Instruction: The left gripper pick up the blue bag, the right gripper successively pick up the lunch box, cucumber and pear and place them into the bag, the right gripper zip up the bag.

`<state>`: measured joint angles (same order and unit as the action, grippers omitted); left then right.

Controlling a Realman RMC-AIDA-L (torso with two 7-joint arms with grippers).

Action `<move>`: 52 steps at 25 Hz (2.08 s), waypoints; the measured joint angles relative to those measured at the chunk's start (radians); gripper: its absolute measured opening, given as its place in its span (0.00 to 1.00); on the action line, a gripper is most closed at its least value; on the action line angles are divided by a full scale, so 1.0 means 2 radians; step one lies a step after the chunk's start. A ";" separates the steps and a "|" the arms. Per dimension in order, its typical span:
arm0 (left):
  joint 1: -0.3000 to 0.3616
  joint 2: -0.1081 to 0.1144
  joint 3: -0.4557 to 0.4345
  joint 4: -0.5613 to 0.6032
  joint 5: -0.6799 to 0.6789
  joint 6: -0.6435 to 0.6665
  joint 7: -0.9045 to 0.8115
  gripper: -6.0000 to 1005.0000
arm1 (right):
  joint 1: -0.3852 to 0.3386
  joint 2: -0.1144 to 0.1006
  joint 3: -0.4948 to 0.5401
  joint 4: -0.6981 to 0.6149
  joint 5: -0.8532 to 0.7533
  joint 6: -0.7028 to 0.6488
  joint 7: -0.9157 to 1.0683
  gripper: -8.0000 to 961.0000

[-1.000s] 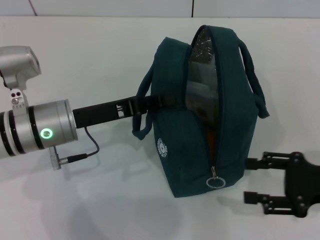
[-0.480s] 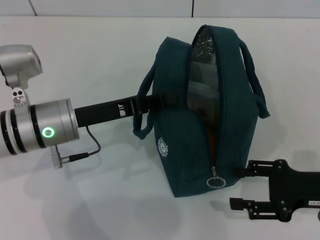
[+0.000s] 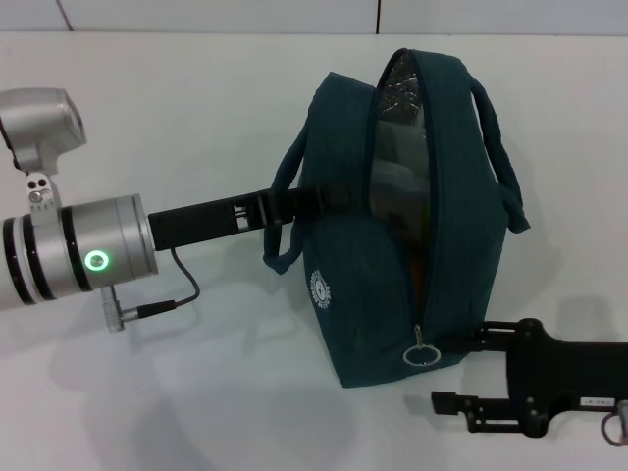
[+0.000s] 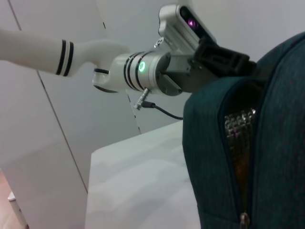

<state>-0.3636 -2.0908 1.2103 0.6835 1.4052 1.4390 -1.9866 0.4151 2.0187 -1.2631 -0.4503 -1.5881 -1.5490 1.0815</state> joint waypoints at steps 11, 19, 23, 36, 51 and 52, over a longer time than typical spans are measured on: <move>-0.001 0.000 0.001 0.000 0.000 0.000 0.000 0.06 | 0.000 0.001 -0.057 0.000 0.052 0.034 -0.001 0.69; -0.002 0.000 0.001 0.000 0.000 0.001 0.000 0.06 | 0.003 0.001 -0.069 0.000 0.071 0.043 -0.001 0.66; -0.002 0.000 0.001 0.000 0.001 0.001 0.000 0.06 | 0.004 0.002 -0.073 0.000 0.074 0.044 -0.001 0.63; -0.002 0.001 0.001 0.000 0.000 0.001 0.000 0.06 | 0.005 0.002 -0.102 0.004 0.121 0.077 -0.012 0.31; -0.001 0.000 0.001 0.000 0.000 0.001 0.001 0.06 | 0.005 0.002 -0.117 0.005 0.129 0.081 -0.012 0.19; -0.001 0.000 0.001 0.000 0.000 0.001 0.001 0.06 | 0.005 0.002 -0.118 0.005 0.129 0.081 -0.012 0.17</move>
<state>-0.3650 -2.0908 1.2118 0.6826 1.4051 1.4404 -1.9852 0.4250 2.0232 -1.5000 -0.4404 -1.3303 -1.3872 1.0569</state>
